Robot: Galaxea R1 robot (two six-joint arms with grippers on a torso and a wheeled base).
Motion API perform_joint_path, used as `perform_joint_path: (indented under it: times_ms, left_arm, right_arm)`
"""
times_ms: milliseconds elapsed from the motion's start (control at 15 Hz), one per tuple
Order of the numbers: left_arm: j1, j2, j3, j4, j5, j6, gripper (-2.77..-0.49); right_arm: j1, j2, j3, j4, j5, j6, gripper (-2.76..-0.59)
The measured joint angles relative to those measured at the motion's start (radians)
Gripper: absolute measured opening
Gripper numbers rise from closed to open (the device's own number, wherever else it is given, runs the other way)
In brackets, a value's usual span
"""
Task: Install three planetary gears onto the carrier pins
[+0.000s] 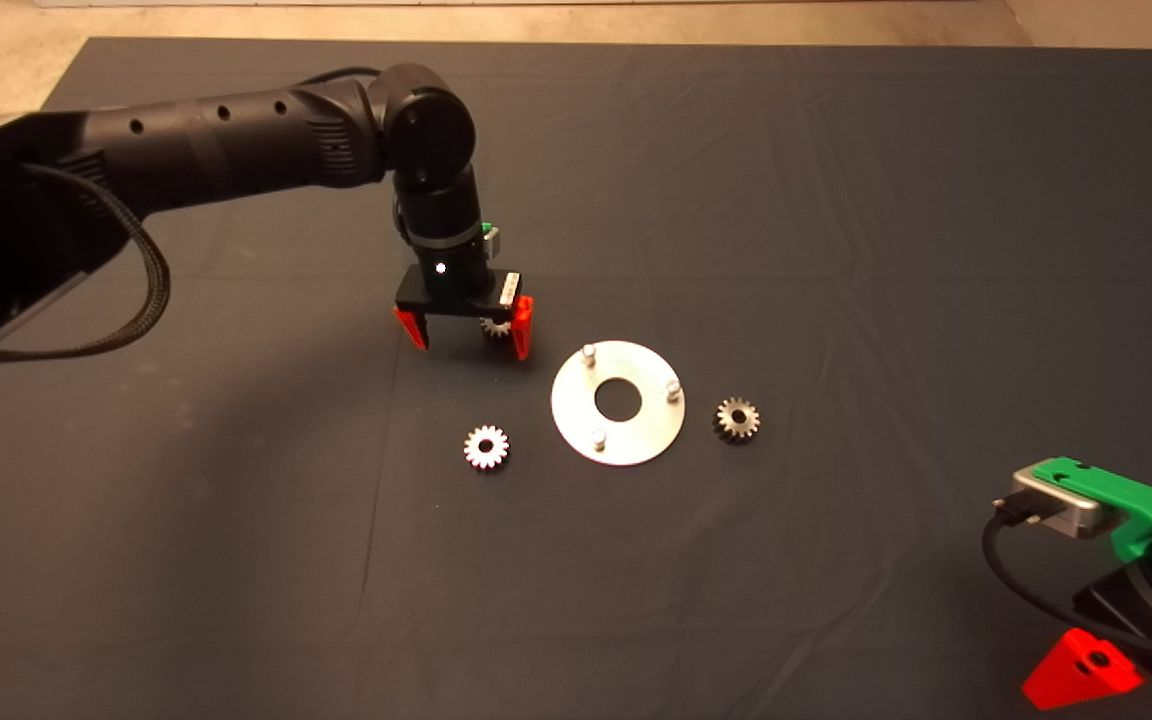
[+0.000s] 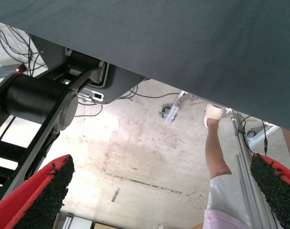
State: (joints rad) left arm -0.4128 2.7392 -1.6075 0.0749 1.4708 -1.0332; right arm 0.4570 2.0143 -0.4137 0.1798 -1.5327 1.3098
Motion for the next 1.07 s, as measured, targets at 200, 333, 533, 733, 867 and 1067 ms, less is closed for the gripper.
perform_joint_path:
  times_ms: [200,333,533,733,867,1067]
  left_arm:
    - [-0.001,0.006,-0.047,0.001,-0.009,0.028,-0.51]
    - [0.0,0.029,-0.087,0.001,-0.014,0.049,-0.51]
    - [-0.001,0.058,-0.11,0.0,-0.017,0.056,-0.51]
    - [-0.001,0.08,-0.15,0.0,-0.02,0.088,-0.51]
    - [-0.001,0.087,-0.174,0.001,-0.021,0.102,-0.51]
    - [-0.001,0.113,-0.23,0.001,-0.021,0.135,-0.51]
  right_arm:
    - [0.0,0.0,0.0,0.0,-0.001,0.0,-0.61]
    - [0.0,0.0,0.0,0.0,0.0,0.0,-0.61]
    - [0.0,0.0,0.0,0.0,0.0,0.0,-0.61]
    - [0.0,0.0,0.0,0.0,0.0,0.0,-0.61]
    - [0.0,0.0,0.0,0.0,0.0,0.0,-0.61]
    - [0.0,0.0,0.0,0.0,0.001,0.0,-0.61]
